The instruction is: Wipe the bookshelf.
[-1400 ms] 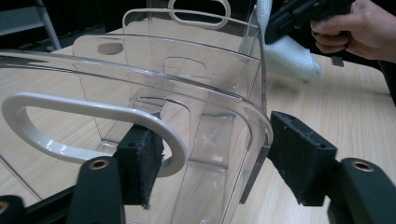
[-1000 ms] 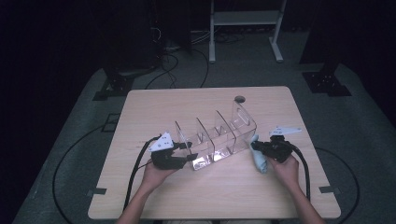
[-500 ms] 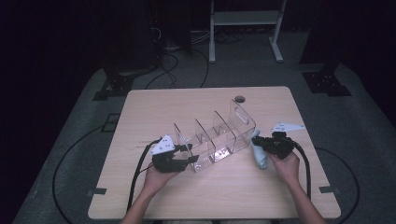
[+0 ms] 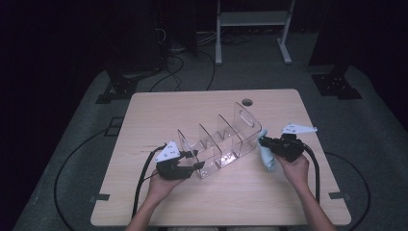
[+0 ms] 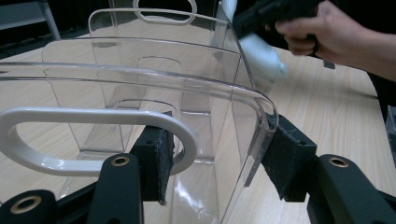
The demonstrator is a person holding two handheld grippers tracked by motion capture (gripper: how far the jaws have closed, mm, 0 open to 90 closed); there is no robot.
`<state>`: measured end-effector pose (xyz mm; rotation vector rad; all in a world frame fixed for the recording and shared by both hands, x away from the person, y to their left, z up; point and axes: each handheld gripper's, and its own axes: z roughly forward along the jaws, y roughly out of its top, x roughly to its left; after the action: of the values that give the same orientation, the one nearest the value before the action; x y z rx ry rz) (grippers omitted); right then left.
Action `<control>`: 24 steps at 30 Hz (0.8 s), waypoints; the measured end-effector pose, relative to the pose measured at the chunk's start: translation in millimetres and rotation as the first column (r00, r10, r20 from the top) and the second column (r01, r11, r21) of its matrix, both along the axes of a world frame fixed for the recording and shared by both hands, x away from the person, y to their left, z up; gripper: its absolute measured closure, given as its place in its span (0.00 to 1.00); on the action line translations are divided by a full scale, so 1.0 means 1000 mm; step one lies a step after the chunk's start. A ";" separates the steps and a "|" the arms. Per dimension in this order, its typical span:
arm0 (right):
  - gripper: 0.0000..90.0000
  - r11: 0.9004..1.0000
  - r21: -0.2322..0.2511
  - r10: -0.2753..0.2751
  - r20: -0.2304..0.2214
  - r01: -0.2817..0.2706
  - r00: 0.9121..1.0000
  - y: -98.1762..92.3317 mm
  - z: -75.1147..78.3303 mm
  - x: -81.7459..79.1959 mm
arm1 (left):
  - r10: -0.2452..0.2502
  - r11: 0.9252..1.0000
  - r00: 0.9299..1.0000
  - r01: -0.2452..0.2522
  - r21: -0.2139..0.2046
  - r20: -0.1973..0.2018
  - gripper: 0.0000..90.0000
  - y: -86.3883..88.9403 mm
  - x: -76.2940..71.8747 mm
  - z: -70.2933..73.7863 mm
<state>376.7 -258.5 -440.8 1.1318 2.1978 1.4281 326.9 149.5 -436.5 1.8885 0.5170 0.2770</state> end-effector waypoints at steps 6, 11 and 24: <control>0.90 0.999 -0.037 -0.007 -0.042 0.005 0.999 0.007 -0.017 0.010 | 0.007 1.000 1.000 -0.007 0.007 -0.001 0.52 0.000 -0.002 0.000; 0.90 0.999 -0.045 -0.004 -0.159 -0.003 0.987 0.012 -0.056 0.022 | 0.014 1.000 1.000 -0.014 -0.001 -0.003 0.52 0.000 -0.005 0.000; 0.90 0.998 -0.065 -0.006 -0.070 0.001 0.998 0.014 -0.029 0.017 | 0.018 1.000 1.000 -0.018 -0.006 -0.005 0.52 -0.002 -0.008 -0.001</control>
<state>393.8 -244.8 -470.2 1.1803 2.2709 1.3246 319.2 147.3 -437.4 1.8803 0.5377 0.2822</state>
